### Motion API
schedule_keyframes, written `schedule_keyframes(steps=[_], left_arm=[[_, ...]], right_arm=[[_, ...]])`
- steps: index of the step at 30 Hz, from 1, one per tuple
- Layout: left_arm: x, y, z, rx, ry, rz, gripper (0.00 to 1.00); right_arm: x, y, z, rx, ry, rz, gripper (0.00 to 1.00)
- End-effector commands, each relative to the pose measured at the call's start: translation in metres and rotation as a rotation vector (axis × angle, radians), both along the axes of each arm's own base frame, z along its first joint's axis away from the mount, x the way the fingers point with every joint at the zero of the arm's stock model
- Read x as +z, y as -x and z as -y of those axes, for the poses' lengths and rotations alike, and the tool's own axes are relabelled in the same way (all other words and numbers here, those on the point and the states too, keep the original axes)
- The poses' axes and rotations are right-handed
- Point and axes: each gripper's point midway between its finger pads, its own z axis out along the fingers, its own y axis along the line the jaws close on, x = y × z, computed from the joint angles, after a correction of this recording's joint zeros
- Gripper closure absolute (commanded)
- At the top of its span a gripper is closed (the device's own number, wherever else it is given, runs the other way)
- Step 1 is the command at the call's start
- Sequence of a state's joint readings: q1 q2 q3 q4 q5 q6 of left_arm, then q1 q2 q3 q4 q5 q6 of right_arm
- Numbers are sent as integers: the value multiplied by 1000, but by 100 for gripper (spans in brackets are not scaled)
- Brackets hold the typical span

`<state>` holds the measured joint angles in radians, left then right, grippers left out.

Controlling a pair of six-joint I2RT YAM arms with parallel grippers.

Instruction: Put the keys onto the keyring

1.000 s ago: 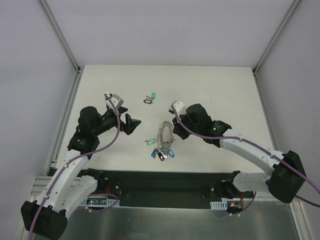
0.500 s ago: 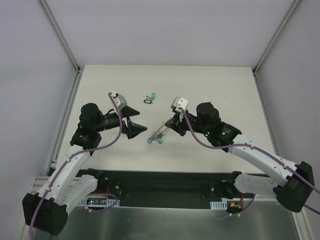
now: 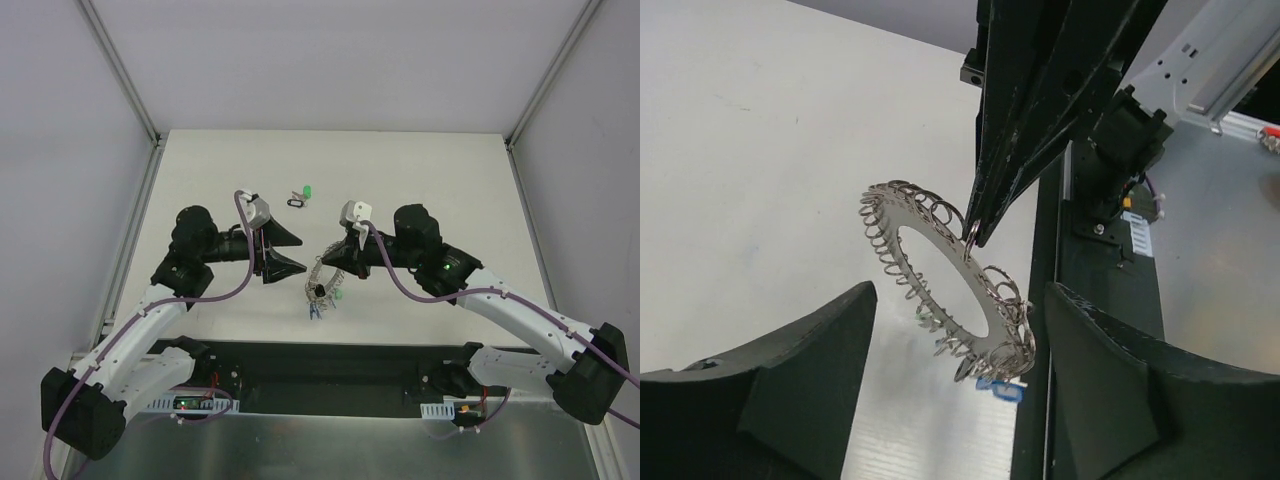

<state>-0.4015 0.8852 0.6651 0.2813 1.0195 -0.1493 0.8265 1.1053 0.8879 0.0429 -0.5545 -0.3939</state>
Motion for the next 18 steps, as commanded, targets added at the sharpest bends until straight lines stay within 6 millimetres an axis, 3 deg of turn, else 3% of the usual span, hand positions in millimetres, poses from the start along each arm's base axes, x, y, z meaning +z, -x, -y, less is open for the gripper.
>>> schedule_keyframes(steps=[1,2,3,9,18], left_arm=[[23,12,8,-106,33,145,39],[22,12,10,-111,30,145,50],[23,12,11,-116,30,159,55],[22,13,18,-138,24,182,73],[14,21,29,-181,15,180,83]], right_arm=[[38,14,-8,101,-115,85,99],[38,15,-8,108,-115,84,99],[38,17,-8,117,-114,84,98],[35,20,-9,140,-107,79,99],[29,15,-11,134,-88,83,99]])
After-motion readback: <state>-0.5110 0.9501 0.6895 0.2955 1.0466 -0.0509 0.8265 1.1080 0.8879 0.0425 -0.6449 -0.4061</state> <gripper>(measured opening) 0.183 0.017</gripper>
